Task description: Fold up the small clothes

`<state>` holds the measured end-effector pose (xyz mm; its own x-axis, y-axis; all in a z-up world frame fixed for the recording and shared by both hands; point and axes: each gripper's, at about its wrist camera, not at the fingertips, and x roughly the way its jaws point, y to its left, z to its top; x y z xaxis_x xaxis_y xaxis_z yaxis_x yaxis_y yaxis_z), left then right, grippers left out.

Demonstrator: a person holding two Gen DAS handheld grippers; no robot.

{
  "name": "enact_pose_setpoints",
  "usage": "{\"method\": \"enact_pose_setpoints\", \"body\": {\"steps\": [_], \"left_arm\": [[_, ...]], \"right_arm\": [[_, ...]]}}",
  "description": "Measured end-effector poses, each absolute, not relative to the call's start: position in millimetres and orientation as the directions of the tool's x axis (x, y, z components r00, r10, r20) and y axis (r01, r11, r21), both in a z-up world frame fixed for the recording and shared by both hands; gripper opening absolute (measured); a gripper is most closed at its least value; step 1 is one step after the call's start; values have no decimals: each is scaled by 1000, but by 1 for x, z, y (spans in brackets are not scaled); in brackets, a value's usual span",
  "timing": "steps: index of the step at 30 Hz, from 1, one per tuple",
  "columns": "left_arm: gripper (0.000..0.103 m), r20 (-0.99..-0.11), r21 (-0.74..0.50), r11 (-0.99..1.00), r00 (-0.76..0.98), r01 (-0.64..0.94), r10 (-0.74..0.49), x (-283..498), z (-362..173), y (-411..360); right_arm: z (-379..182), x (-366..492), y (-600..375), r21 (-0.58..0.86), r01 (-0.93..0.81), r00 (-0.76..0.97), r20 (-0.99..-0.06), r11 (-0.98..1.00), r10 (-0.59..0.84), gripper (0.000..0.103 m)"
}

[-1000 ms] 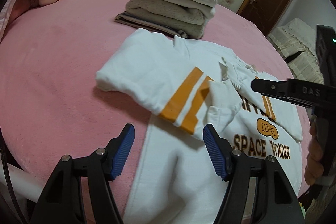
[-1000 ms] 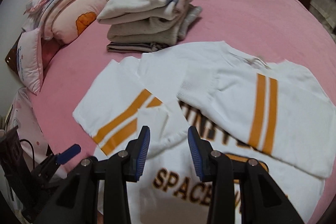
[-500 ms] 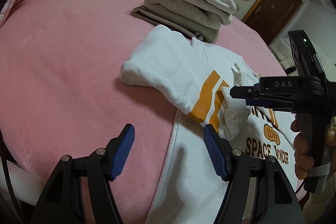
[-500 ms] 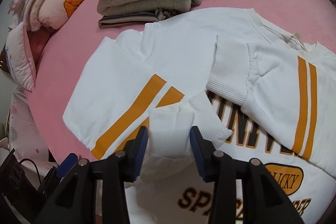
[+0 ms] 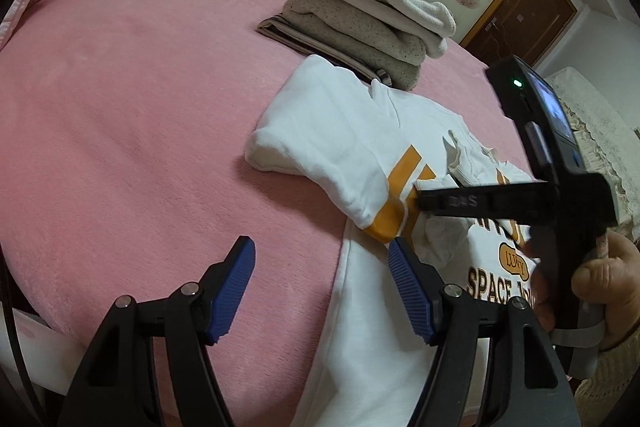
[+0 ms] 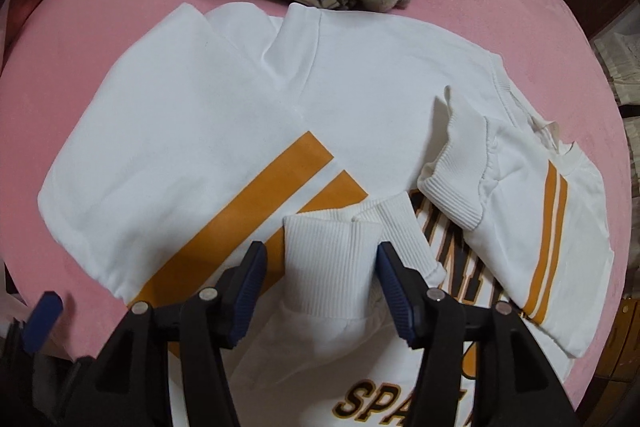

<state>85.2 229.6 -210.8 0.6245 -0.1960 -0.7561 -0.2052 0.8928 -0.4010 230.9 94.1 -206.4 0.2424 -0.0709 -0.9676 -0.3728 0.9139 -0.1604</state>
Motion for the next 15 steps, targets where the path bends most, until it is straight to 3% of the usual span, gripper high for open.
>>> {"method": "enact_pose_setpoints", "body": {"steps": [3, 5, 10, 15], "left_arm": [[68, -767, -386, 900, 613, -202, -192, 88, -212, 229], [68, -772, -379, 904, 605, -196, -192, 90, -213, 226], [68, -775, -358, 921, 600, -156, -199, 103, -210, 209], [68, -792, -325, 936, 578, -131, -194, 131, -215, 186]], "right_arm": [[-198, 230, 76, -121, -363, 240, -970, 924, -33, 21], [-186, 229, 64, -87, -364, 255, -967, 927, 9, 18], [-104, 222, 38, 21, -444, 442, -865, 896, 240, 17], [-34, 229, 15, 25, -456, 621, -707, 889, 339, 17]]}}
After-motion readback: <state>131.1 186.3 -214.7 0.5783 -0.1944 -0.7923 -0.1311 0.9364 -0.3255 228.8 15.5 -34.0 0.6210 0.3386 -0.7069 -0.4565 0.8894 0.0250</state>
